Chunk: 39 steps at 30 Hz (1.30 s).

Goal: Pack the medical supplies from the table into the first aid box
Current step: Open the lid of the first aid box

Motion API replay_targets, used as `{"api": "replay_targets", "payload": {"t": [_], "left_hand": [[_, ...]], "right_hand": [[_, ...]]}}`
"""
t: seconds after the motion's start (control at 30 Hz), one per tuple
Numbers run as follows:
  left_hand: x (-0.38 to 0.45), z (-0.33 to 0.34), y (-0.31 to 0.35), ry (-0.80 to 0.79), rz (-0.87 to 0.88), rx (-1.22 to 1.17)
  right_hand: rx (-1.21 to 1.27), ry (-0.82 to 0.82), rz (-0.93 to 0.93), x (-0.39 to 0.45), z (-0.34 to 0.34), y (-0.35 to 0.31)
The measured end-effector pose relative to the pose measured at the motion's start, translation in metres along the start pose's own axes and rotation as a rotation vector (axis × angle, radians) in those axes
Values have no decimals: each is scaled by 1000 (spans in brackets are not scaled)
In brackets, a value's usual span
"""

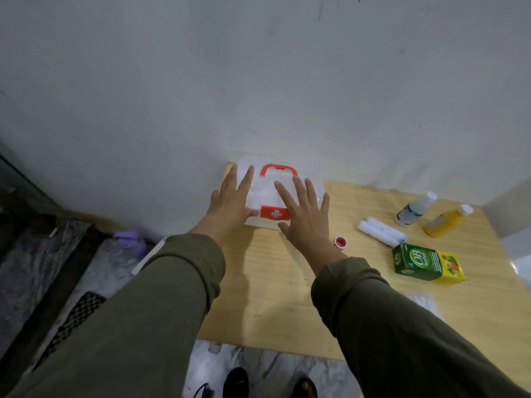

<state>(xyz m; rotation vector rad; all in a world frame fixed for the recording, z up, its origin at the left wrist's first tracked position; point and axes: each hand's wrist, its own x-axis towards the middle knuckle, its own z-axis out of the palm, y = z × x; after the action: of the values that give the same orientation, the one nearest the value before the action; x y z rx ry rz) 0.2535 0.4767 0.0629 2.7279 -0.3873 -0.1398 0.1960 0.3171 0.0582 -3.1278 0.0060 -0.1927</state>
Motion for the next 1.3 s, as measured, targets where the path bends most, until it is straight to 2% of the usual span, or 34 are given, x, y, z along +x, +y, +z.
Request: {"api": "replay_targets", "payload": {"t": [0.37, 0.73, 0.87, 0.97, 1.13, 1.3], "left_hand": [[3, 3, -4, 20, 6, -43], [-1, -6, -5, 41, -21, -298], [-3, -11, -4, 44, -23, -411], [-4, -16, -2, 39, -37, -455], [-9, -22, 2, 61, -106, -493], [-11, -25, 4, 63, -157, -445]], "right_hand": [[-42, -8, -69, 6, -5, 6], [149, -99, -200, -5, -30, 23], [213, -99, -177, -2, -35, 22], [268, -63, -129, 1, -40, 16], [331, 143, -85, 16, -61, 16], [303, 192, -77, 46, -86, 24]]}}
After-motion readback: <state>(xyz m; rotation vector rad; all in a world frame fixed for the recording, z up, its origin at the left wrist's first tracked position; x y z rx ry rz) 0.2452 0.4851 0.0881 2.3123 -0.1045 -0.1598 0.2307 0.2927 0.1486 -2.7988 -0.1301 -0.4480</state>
